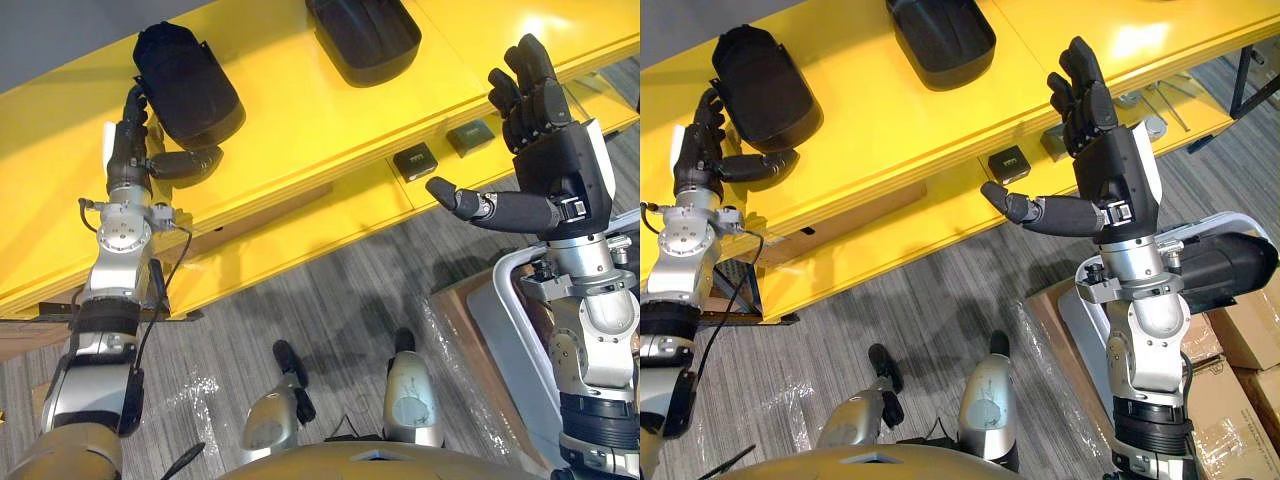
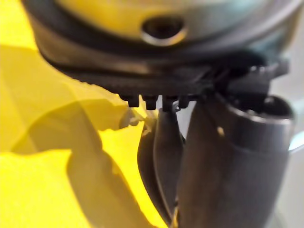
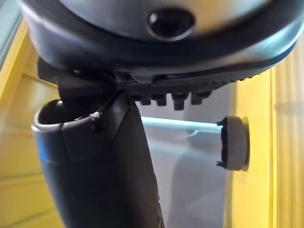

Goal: Walk over and take three plastic housings, then place them on the shelf

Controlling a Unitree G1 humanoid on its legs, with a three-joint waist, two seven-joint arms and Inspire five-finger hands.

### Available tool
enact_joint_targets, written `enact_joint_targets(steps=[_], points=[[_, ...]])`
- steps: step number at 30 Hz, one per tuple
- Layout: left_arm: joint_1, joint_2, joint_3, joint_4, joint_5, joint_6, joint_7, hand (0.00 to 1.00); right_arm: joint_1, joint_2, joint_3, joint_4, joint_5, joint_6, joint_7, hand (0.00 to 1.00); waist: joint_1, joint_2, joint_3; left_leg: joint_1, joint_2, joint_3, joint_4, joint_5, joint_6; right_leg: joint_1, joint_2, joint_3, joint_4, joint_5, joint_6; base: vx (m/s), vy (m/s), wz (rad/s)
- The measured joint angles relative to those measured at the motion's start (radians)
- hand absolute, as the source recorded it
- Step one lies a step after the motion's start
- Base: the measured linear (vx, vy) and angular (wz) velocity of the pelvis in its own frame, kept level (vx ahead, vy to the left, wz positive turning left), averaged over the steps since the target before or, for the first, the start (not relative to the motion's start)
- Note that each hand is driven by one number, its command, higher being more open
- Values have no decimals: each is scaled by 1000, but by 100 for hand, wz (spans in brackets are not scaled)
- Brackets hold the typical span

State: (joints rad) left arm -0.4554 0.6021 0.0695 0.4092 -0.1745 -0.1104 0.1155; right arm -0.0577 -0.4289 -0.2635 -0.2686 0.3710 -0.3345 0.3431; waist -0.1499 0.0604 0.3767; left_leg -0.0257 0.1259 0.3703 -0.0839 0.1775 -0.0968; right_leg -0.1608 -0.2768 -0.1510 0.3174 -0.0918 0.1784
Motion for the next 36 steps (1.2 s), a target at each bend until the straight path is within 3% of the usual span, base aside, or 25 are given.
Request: enact_joint_targets(steps=[2, 5, 9, 13, 18, 22, 25, 29, 32, 36], points=[[90, -1, 8, -130, 26, 4, -10, 100, 0, 0, 0, -1, 8, 19, -19, 100, 5, 2, -2, 5, 1, -22, 0, -1, -2, 27, 0, -23, -12, 0, 1, 61, -14, 27], [235, -55, 38, -347, 27, 7, -16, 100, 0, 5, 12, -1, 7, 70, -91, 100, 40, 3, -6, 19, 3, -60, 0, -2, -2, 84, 0, -71, -41, -1, 1, 50, -18, 39], [408, -229, 77, -543, 17, 3, -29, 100, 5, 56, 69, 0, -14, 143, -174, 100, 92, 8, -76, 19, 2, -122, 0, -2, -3, 159, 0, -151, -86, -1, 3, 35, -13, 45], [535, -302, 72, -678, -7, 0, -70, 100, -40, 77, 123, 69, -71, 175, -202, 100, 145, 0, -141, 27, -4, -175, -2, -1, -4, 235, 0, -222, -128, 3, 9, 11, -5, 43], [589, -327, 74, -709, -68, -2, -106, 100, -236, 53, 178, 251, -93, 226, -244, 100, 180, -12, -193, 34, -12, -215, -6, 4, -1, 291, 4, -269, -166, 20, 14, -35, 9, 25], [599, -344, 66, -718, -96, -2, -162, 100, -476, -66, 246, 419, -142, 257, -261, 100, 219, -15, -196, 13, -11, -247, -6, 21, 1, 310, 17, -305, -203, 40, 7, -75, 8, 22], [628, -356, 62, -731, -108, -2, -194, 100, -594, -136, 295, 534, -162, 285, -223, 100, 238, -19, -199, -2, -12, -267, -6, 29, 2, 317, 24, -323, -219, 52, 8, -47, -3, 23], [663, -360, 31, -731, -157, -2, -229, 100, -767, -207, 390, 811, -166, 341, -158, 100, 292, -26, -203, -21, -16, -300, -6, 41, 3, 324, 27, -356, -222, 53, 9, -39, -18, 23], [666, -364, 2, -730, -183, -2, -237, 100, -816, -247, 455, 910, -218, 338, -123, 100, 313, -26, -203, -42, -17, -324, -6, 50, 4, 318, 30, -378, -221, 53, 9, -44, -17, 24], [704, -371, -19, -729, -183, -4, -258, 100, -870, -296, 594, 979, -397, 240, -68, 100, 318, -26, -202, -64, -19, -347, -6, 59, 3, 311, 32, -399, -217, 53, 9, -34, -17, 15]])
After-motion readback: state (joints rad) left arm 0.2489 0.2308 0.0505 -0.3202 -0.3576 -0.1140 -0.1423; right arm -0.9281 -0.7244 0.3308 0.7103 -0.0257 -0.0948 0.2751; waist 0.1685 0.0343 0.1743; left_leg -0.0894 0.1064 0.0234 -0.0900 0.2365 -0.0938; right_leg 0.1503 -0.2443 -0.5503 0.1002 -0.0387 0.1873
